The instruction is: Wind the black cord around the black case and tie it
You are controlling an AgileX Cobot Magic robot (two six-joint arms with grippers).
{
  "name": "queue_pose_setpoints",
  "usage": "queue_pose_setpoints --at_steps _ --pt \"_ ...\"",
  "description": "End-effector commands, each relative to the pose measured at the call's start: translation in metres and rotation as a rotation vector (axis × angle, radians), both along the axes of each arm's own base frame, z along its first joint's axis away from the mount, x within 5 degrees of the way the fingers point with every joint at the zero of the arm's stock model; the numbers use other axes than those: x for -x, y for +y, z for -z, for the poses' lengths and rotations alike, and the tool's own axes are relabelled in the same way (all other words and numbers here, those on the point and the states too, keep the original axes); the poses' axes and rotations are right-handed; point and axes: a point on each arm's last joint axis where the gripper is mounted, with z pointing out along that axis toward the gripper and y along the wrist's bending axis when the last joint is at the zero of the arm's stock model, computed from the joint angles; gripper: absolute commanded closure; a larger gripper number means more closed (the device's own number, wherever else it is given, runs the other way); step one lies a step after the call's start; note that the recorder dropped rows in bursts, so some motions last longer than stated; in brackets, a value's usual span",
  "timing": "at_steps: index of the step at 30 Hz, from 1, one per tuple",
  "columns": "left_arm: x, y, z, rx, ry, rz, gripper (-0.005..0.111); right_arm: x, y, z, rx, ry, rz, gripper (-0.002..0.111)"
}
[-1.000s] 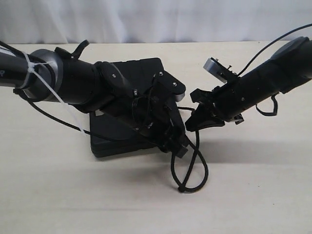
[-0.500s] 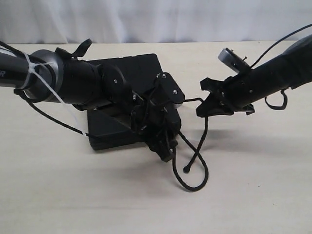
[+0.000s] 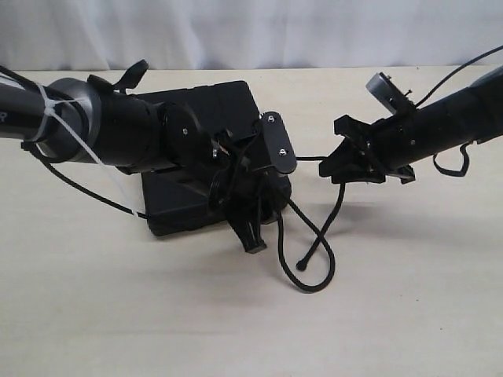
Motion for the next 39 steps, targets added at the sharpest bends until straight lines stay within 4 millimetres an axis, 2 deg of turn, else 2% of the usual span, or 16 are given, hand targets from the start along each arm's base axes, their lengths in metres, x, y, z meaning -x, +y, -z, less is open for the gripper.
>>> queue_pose_setpoints --at_steps 1,6,11,13,15,17,21,25,27,29,32,39 --pt "0.005 0.004 0.000 -0.047 0.041 0.054 0.055 -0.001 -0.005 0.007 0.047 -0.002 -0.003 0.062" --pt "0.010 0.015 0.002 -0.198 0.072 0.103 0.055 -0.005 -0.017 0.007 0.182 0.028 -0.004 0.058" --pt "0.014 0.027 -0.015 -0.316 0.057 0.131 0.056 -0.007 -0.027 0.005 0.303 0.055 -0.023 0.059" --pt "0.020 0.019 -0.025 -0.301 0.031 0.150 0.056 -0.004 -0.026 0.006 0.303 0.091 -0.045 0.063" --pt "0.030 0.005 -0.025 -0.293 0.021 0.191 0.056 0.000 -0.025 0.010 0.283 0.146 -0.054 0.070" --pt "0.037 -0.009 -0.021 -0.276 0.010 0.220 0.056 0.003 -0.019 0.018 0.268 0.186 -0.073 0.075" --pt "0.037 -0.024 -0.009 -0.180 0.017 0.161 0.056 0.008 0.002 0.036 0.268 0.212 -0.114 0.075" --pt "0.034 -0.029 0.001 -0.114 0.044 0.091 0.056 0.006 0.013 0.035 0.244 0.178 -0.117 0.077" --pt "0.033 -0.030 0.002 -0.109 0.038 0.085 0.056 0.006 0.013 0.035 0.245 0.176 -0.116 0.087" --pt "0.032 -0.030 0.002 -0.100 0.034 0.077 0.056 0.004 0.012 0.035 0.250 0.163 -0.102 0.104" --pt "0.032 -0.030 0.002 -0.093 0.037 0.070 0.056 0.002 0.013 0.033 0.211 0.142 -0.095 0.104" --pt "0.031 -0.031 0.001 -0.084 0.019 0.065 0.056 -0.003 -0.003 0.028 0.107 0.113 -0.049 0.104"
